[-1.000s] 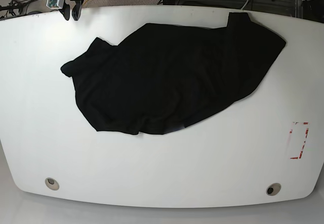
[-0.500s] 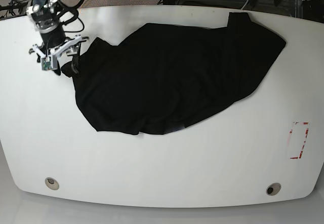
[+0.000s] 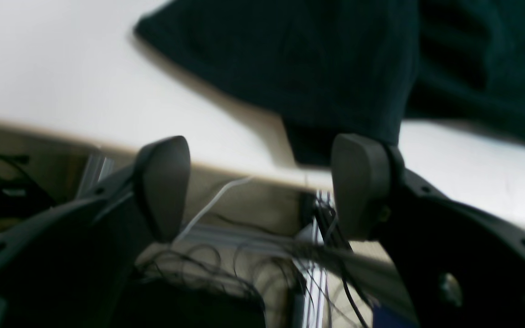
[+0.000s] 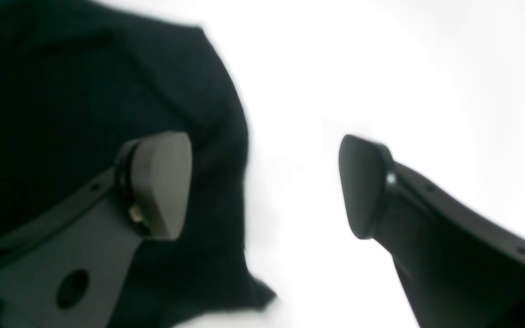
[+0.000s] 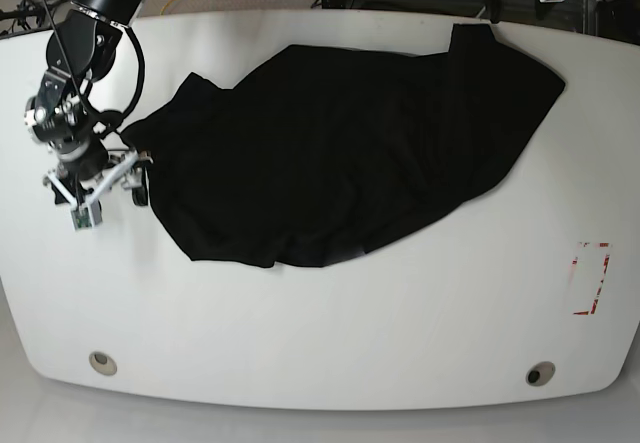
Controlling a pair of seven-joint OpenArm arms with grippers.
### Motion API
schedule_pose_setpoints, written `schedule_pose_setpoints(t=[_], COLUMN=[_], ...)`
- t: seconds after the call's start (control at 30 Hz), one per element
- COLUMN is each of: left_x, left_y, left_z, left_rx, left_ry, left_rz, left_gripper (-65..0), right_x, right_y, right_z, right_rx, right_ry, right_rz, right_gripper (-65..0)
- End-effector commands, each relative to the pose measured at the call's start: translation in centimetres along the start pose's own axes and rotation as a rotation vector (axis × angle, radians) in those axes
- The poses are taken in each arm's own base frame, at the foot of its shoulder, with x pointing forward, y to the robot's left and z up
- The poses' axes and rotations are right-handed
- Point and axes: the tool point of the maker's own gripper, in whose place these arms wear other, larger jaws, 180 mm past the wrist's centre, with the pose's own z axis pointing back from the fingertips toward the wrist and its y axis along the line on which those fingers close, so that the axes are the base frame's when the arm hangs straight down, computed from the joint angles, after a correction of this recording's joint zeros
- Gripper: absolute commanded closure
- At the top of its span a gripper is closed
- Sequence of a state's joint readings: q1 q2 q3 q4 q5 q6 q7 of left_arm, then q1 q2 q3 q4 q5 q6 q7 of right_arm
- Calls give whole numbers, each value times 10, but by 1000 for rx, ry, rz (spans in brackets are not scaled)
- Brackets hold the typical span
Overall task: Fold the T-shirt properly
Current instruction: 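Reach the right gripper down and pinch the black T-shirt's edge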
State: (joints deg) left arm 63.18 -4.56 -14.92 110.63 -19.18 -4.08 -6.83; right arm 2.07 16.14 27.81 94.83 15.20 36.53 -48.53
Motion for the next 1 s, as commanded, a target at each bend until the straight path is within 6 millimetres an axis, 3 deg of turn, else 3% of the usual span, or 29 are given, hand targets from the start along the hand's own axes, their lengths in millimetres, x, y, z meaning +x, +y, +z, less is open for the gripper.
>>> schedule_pose_setpoints(t=[0.0,0.43,0.6,0.83,0.9,0.97], left_x=[9,8,9,30,32,32], left_y=[2,2,4,20,21,21], left_z=[2,2,1,-9,-11,-18], left_rx=[0,-2,5,54,57,59], left_ry=[-29,-28,-31,-103,-105,-87], left_rz=[-11,-12,-12,-21,-21,-15], left_gripper=[-454,-453,-457,-475,-500,-514], right_x=[14,5,-7,-18,-19,-19], right_y=[-4,1,9,12,12,15], right_z=[-13,-80,-94,-101,-100,-101], right_rx=[37,161,191,200,200,204], right_ry=[-20,26,54,38,40,40], right_rz=[4,-94,-128,-180,-180,-182], right_gripper=[-482,-482,-482,-479,-450,-358])
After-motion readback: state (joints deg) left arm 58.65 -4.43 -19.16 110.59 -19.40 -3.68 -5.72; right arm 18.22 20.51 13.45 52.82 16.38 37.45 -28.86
